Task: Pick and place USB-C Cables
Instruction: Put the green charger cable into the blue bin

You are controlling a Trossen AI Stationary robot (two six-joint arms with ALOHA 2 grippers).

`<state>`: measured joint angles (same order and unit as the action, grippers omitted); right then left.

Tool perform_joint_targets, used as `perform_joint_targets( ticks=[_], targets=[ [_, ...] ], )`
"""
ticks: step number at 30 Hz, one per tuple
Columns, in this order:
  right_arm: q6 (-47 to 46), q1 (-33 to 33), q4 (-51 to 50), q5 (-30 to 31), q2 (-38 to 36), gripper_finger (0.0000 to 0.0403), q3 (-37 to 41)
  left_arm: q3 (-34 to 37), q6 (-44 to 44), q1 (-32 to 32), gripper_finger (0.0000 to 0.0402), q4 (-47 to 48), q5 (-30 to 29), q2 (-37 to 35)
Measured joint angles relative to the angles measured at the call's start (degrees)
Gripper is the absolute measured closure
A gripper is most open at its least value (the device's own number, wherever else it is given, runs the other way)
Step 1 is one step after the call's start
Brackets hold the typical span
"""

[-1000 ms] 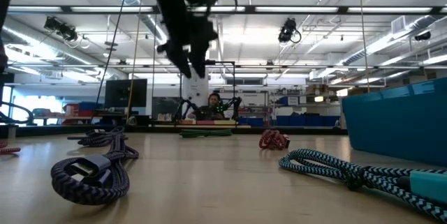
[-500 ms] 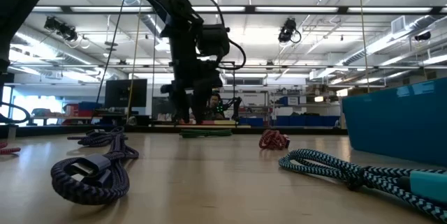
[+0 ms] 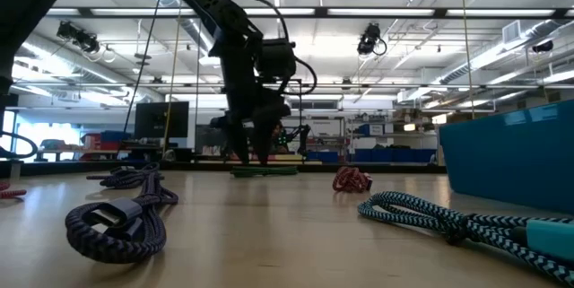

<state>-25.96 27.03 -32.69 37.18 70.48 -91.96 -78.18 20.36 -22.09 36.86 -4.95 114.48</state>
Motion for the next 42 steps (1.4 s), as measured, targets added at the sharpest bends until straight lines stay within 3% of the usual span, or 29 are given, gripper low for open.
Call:
perform_joint_targets(
  ticks=[8,11,15,19,23,31,38,42],
  targets=[
    [2.1,0.0,1.8,-1.8,0.0,0.0304,0.0,-0.4,-0.3,0.0,0.0138,0.1,1.0,4.3],
    [2.3,0.0,1.8,-1.8,0.0,0.0305,0.0,-0.3,-0.7,0.1,0.0158,0.0,1.0,4.3],
    [4.1,0.0,1.6,-1.8,0.0,0.0306,0.0,-0.2,-1.3,0.0,0.0233,-0.2,1.4,4.0],
    [5.2,0.0,0.3,-0.9,0.0,0.0306,0.0,-0.1,-4.4,-0.3,0.0362,1.0,3.0,2.7],
    [5.2,0.0,-1.5,0.4,0.0,0.0306,0.0,0.4,-5.5,-0.9,0.0387,4.9,4.0,0.2],
    [4.4,-0.4,-9.2,8.6,0.0,0.0306,0.0,0.3,-4.5,-0.7,0.0387,12.7,2.2,-14.6],
    [1.7,-3.4,-13.7,20.0,0.3,0.0306,2.7,0.2,-0.4,1.0,0.0388,10.1,1.7,-33.4],
    [0.1,-7.8,-10.6,19.8,0.3,0.0306,6.8,0.1,0.1,3.2,0.0388,7.0,0.1,-42.3]
  ],
)
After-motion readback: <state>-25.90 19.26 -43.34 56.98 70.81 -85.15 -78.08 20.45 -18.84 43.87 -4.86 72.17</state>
